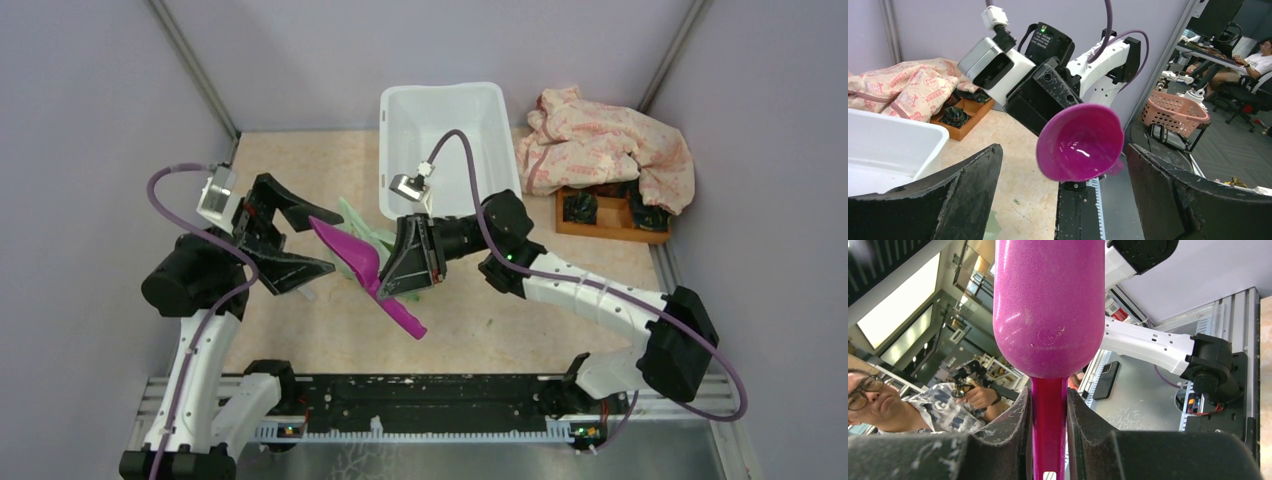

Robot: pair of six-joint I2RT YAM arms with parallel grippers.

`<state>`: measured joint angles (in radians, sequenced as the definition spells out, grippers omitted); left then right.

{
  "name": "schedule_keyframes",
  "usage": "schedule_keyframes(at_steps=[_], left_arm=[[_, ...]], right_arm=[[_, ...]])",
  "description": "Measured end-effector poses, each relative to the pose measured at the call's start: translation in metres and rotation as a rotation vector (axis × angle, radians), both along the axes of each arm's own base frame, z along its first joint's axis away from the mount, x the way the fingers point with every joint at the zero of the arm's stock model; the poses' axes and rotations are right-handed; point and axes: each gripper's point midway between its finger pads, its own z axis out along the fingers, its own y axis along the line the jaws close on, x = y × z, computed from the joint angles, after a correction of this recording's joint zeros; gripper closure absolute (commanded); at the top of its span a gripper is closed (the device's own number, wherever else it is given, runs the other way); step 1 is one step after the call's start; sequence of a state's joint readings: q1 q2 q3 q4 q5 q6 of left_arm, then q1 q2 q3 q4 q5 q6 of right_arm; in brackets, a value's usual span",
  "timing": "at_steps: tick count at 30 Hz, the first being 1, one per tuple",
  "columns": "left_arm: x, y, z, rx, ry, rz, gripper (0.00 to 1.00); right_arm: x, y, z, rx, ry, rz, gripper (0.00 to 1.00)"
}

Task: Fill the litter box with clean litter
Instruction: Pick up the spatula from the center of the board.

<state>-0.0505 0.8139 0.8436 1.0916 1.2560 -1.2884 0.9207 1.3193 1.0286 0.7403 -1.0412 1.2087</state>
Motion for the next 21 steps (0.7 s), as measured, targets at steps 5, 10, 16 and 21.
schedule_keyframes(at_steps=[5,10,16,21], left_arm=[[0.0,-0.003,-0.002,0.003,0.003,-0.01,0.14],[0.005,-0.004,-0.005,0.008,0.018,-0.007,0.33],[0.013,-0.005,-0.009,0.018,0.035,0.006,0.26],[0.018,-0.005,-0.01,0.029,0.045,0.019,0.23]], right_arm=[[0.003,0.005,-0.004,-0.006,0.023,0.008,1.0],[0.002,0.003,-0.005,0.005,0.028,0.017,1.0],[0.0,0.002,-0.005,0.002,0.031,0.027,1.0],[0.0,0.003,-0.01,-0.018,0.04,0.041,1.0]])
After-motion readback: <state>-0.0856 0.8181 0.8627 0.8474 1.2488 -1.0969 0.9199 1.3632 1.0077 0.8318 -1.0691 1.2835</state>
